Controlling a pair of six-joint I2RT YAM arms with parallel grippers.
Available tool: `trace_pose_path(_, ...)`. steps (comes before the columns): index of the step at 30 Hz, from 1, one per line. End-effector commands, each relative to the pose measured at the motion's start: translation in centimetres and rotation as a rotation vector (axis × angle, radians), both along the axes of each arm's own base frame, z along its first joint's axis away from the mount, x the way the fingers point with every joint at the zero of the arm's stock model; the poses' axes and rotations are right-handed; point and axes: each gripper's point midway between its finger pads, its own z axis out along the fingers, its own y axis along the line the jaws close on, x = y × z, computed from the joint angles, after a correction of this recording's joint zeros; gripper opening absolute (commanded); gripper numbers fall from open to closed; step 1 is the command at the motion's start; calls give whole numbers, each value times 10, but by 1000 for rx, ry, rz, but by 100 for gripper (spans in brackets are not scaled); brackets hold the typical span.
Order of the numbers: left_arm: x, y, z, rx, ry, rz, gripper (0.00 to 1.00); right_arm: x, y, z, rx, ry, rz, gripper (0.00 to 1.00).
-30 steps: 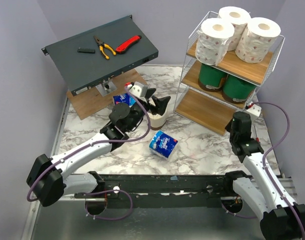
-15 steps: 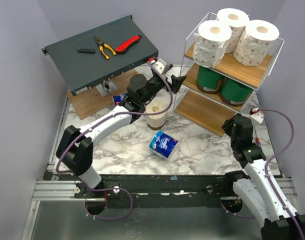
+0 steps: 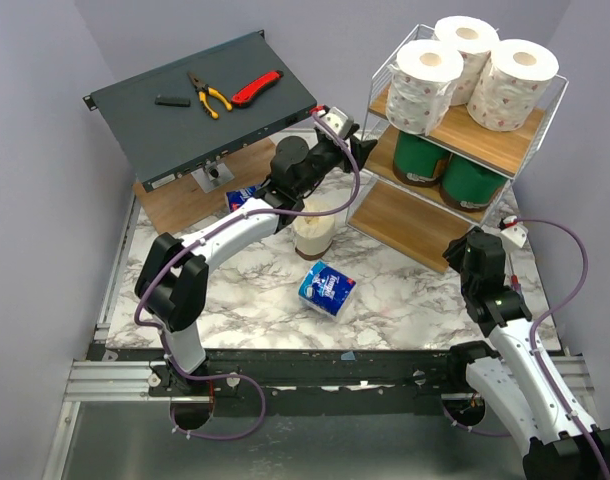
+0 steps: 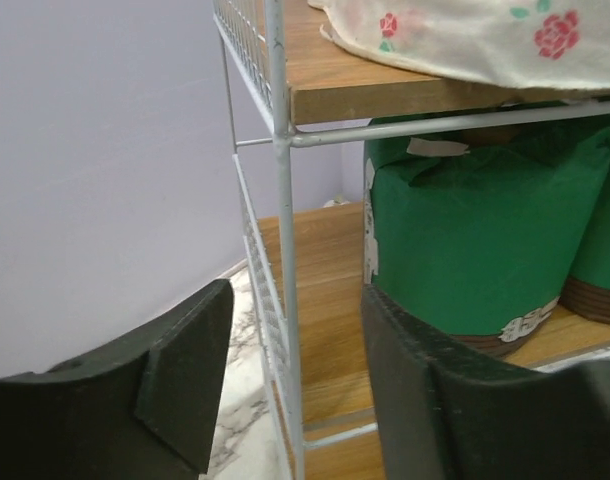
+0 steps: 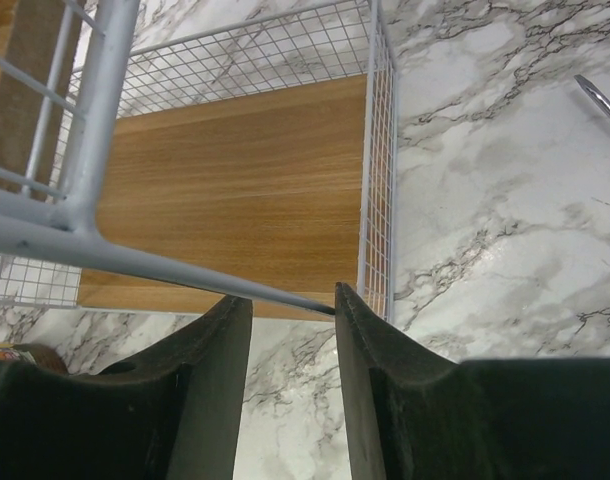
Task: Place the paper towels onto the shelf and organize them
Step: Adjust the shelf at the corner of the board.
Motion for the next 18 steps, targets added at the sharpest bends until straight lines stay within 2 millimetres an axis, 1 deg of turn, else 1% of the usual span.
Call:
trace_pose_path(1,5,8,2,-15,-26,47,48,1,6,8,28,-26,13,41)
trace_pose_path(2,4,10,2,-22,-35,53,43,1,6,9,29,-28,12,41)
trace_pose_path(4,1,14,3,-35,-47,58,36,1,6,10,29,-31,14,41)
trace_pose_path(8,0,14,-1,-33,-44,55,27,1,8,12,36,-31,22,41)
trace_pose_path(11,-3,13,-1,-44,-37,41,19,0,8,17,39,-34,19,41)
trace_pose_path(15,-8,14,0,-64,-31,23,15,-2,7,24,32,-40,24,41)
trace_pose_path(17,-10,14,0,-64,-32,20,7,-2,8,25,35,-41,25,42)
trace_pose_path(18,-11,15,1,-68,-32,17,0,-2,8,26,38,-40,26,42)
